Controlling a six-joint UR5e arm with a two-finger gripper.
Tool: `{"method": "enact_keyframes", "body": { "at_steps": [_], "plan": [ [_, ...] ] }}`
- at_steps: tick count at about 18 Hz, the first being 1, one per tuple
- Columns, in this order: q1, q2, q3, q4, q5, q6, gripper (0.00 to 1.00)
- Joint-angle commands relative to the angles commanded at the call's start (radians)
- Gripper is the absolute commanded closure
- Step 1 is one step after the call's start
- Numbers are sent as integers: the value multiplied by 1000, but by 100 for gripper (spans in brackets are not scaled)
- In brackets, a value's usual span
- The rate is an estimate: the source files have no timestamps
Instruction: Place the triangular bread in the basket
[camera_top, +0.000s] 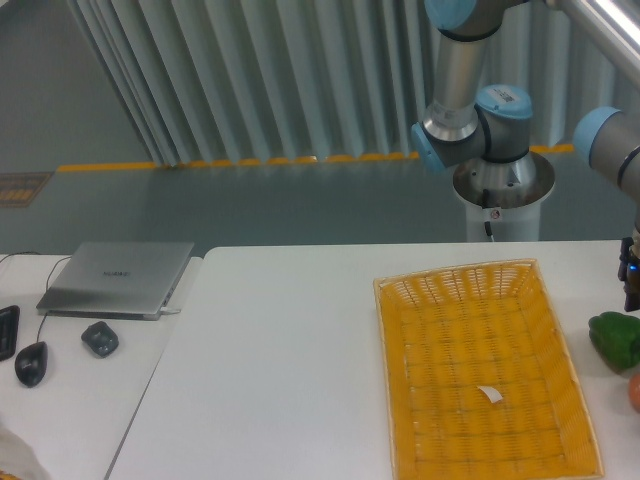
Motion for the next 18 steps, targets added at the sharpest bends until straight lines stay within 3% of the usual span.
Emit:
{"method": "enact_keyframes", "body": {
  "at_steps": [12,16,18],
  "plan": [
    [-12,29,-6,8,-17,3,0],
    [20,23,-41,101,-32,-55,0],
    [20,25,-37,115,-26,-72,0]
  ]
}}
